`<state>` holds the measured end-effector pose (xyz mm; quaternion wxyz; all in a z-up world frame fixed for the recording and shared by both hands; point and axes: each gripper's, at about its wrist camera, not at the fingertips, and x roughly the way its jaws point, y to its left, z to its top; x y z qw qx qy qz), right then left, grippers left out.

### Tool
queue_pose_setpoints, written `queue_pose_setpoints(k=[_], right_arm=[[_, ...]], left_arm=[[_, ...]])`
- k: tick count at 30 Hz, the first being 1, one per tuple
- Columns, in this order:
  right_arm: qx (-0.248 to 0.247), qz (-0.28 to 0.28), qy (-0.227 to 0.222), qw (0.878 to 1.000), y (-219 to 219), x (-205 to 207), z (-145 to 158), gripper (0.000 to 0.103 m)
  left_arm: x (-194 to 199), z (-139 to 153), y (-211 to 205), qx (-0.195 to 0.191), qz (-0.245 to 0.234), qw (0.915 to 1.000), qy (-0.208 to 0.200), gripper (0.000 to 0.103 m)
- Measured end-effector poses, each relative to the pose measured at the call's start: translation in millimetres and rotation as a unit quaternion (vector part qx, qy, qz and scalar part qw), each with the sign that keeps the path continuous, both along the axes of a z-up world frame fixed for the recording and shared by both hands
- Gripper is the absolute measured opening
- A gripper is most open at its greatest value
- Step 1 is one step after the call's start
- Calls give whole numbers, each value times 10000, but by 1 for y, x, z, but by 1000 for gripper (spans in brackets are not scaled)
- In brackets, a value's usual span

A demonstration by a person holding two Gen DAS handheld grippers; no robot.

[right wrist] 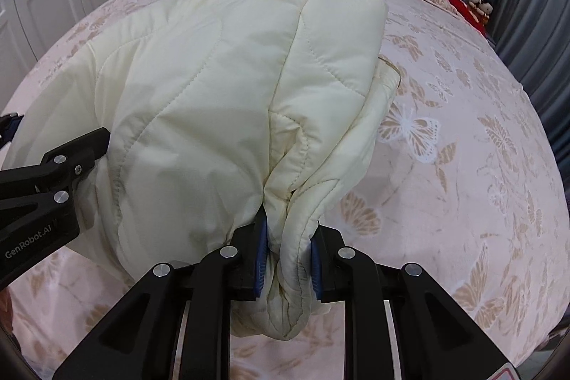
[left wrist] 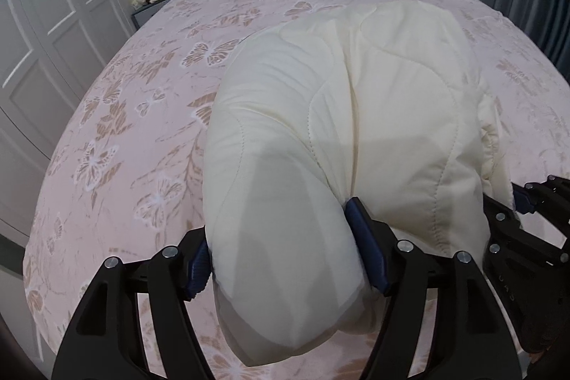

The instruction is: Fold large clothes

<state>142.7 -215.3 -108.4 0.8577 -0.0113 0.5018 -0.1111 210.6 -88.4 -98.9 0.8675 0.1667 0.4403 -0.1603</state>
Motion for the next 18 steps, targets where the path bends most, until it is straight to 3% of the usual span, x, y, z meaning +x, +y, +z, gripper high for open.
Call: queue_pose_setpoints(k=[13, 18], right_arm=[[-365, -74, -40, 9993, 15, -3, -10, 24], [136, -320, -88, 9994, 3, -7, -3, 27]], left_arm=[[-6, -8, -4, 168, 191, 9996, -98, 70], [-11, -2, -3, 282, 346, 9985, -316, 82]])
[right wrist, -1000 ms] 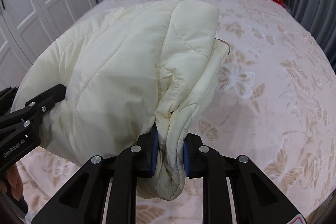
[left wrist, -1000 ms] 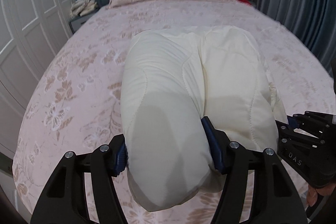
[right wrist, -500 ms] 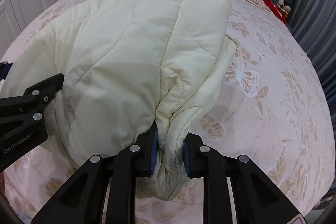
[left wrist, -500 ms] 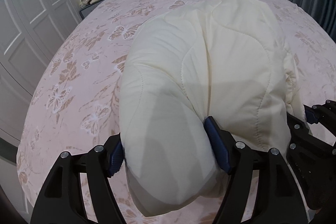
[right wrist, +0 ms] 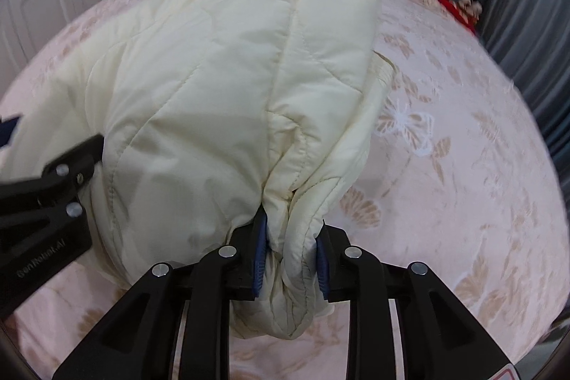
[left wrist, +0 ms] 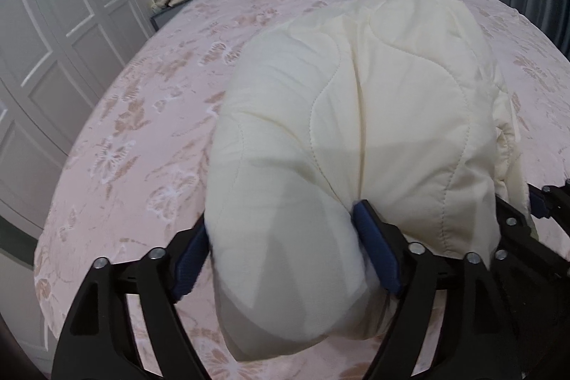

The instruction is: Fold large clothes

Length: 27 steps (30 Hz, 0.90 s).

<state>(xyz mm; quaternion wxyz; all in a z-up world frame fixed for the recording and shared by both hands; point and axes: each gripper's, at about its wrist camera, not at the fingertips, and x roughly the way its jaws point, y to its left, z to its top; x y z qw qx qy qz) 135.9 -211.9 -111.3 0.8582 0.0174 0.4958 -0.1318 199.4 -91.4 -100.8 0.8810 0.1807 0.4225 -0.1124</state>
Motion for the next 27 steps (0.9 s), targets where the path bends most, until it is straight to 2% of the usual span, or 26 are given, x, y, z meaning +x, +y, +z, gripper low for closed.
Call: queue_pose_setpoints(k=[2, 4, 7, 9, 10, 11, 12, 13, 18, 22, 27], right_arm=[[546, -217, -29, 9983, -14, -5, 7, 34], [1319, -606, -122, 9893, -36, -18, 15, 44], [1834, -941, -383, 9778, -54, -43, 32, 46], [1746, -982, -561, 9781, -55, -59, 49, 45], [1658, -919, -677, 9795, -51, -67, 59, 35], [1584, -848, -722, 9811, -49, -71, 67, 15], [1469, -746, -733, 9836, -43, -74, 76, 7], [1374, -653, -754, 9855, -37, -75, 84, 4], [1169, -254, -571, 9912, -9, -53, 97, 4], [1043, -186, -310, 9939, 1, -30, 85, 4], [1042, -287, 151, 9940, -1, -13, 51, 4]], left_arm=[[-6, 7, 1, 166, 13, 9997, -172, 86], [-14, 15, 3, 285, 8, 9992, -284, 89], [-23, 31, 15, 37, 67, 9998, -188, 90], [-27, 45, 31, -344, 271, 9990, -33, 90], [-28, 51, 36, -461, 362, 9983, -5, 90], [-29, 55, 40, -530, 417, 9977, -10, 90], [-30, 60, 43, -559, 464, 9974, -21, 90], [-30, 63, 44, -552, 487, 9973, -33, 90], [-27, 71, 34, -463, 498, 9977, -22, 89], [-20, 65, 20, -369, 453, 9983, 64, 88], [-10, 47, 7, -207, 408, 9986, 281, 85]])
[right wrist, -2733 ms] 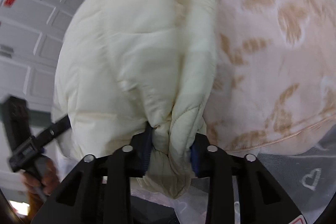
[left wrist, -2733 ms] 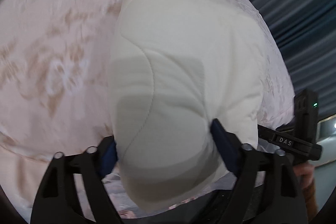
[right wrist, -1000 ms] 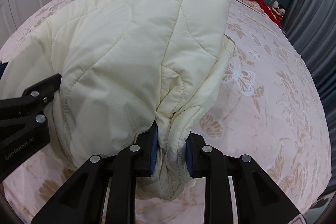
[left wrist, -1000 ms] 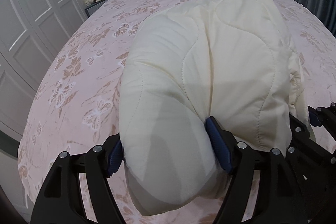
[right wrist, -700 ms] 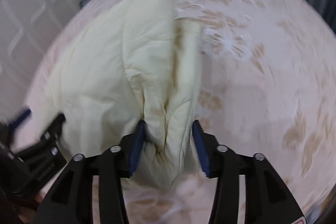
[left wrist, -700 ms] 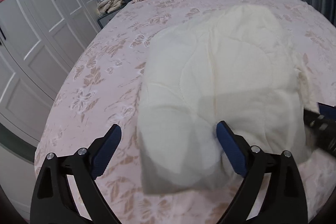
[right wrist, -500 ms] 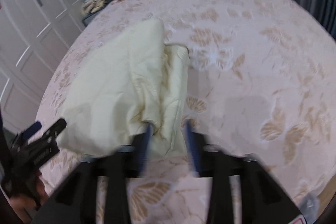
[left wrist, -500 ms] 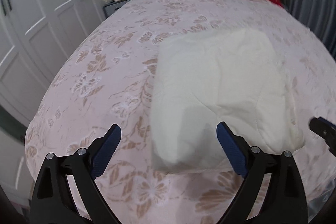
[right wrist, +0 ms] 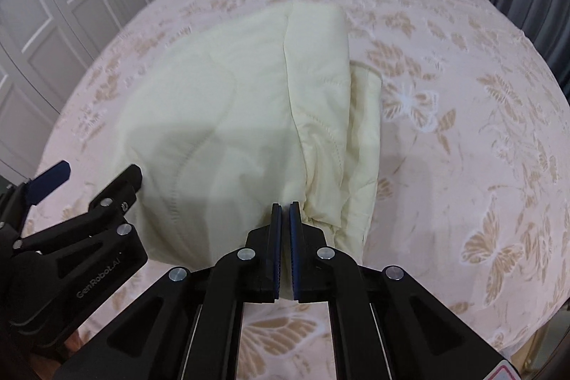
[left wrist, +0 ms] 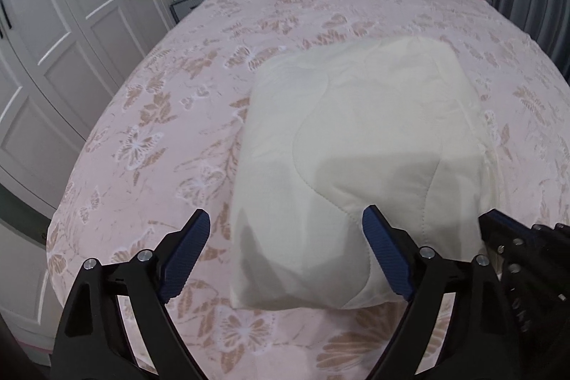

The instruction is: Fold large clothes

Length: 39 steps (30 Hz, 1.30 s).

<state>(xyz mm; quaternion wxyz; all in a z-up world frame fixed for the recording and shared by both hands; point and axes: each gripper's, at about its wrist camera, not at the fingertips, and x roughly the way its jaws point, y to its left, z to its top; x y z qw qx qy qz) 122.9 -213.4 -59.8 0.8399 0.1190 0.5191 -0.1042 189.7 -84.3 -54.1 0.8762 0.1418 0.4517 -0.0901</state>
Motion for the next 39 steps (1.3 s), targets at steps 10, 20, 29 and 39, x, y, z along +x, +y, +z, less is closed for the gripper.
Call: queue_pose_setpoints(k=[10, 20, 29, 39], right_arm=[[-21, 9, 314, 9995, -5, 8, -33, 4], [-260, 39, 363, 9990, 3, 13, -49, 4], [-348, 29, 322, 9989, 4, 15, -57, 4], [-271, -14, 280, 9992, 2, 16, -59, 5]], left_arm=[[5, -33, -8, 92, 12, 9996, 263, 86], [6, -48, -14, 234, 52, 9995, 202, 89], [10, -55, -16, 248, 97, 9995, 151, 91], [7, -59, -20, 321, 115, 9994, 46, 92]])
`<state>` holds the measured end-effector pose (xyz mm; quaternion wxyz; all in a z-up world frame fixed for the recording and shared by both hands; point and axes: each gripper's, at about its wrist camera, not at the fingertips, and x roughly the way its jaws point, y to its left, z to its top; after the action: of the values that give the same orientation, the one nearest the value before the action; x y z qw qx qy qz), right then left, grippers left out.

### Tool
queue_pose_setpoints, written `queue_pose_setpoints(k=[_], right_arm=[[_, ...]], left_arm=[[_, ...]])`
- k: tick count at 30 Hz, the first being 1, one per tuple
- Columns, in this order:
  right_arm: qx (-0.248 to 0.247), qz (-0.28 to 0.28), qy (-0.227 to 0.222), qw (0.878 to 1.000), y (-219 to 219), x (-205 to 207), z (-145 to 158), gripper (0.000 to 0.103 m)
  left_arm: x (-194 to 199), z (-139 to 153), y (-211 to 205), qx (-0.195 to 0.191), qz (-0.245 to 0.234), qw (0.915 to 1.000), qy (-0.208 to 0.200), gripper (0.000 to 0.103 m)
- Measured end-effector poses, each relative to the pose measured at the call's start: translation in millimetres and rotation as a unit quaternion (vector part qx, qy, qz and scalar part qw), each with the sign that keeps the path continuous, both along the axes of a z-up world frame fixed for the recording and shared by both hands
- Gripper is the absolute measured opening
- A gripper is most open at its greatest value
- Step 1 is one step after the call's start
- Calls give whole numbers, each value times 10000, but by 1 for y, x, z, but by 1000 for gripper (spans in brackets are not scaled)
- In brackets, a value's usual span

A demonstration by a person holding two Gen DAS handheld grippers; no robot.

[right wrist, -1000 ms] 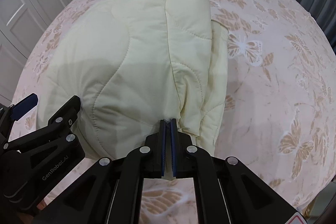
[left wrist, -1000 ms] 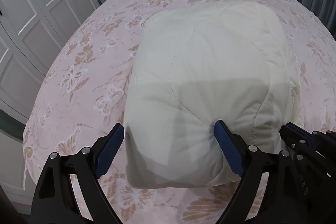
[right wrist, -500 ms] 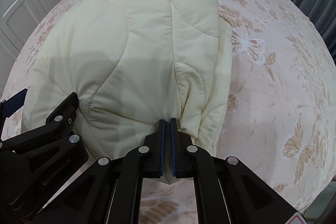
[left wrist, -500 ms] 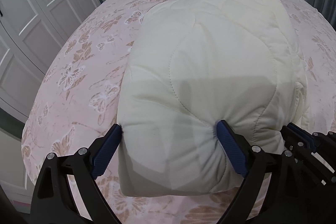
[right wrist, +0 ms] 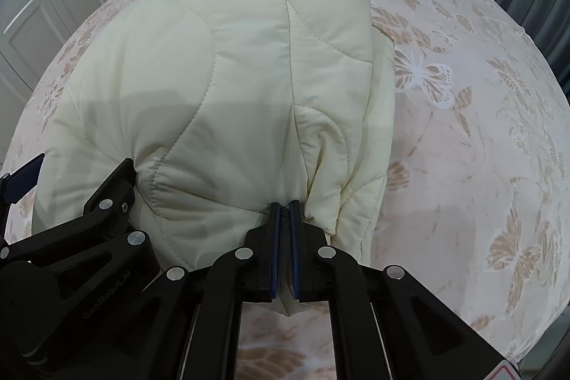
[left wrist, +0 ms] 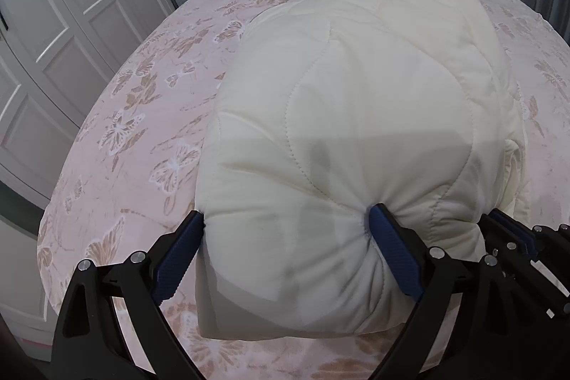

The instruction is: Fold large clothes

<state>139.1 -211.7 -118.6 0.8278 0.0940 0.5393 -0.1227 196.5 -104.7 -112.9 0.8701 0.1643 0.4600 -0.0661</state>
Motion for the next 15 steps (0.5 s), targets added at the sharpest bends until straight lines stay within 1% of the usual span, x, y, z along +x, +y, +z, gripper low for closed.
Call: queue_pose_setpoints(k=[15], right_arm=[[-60, -2, -53, 10000, 1, 0, -2, 5]], left_arm=[[1, -1, 0, 7, 2, 10000, -11, 92]])
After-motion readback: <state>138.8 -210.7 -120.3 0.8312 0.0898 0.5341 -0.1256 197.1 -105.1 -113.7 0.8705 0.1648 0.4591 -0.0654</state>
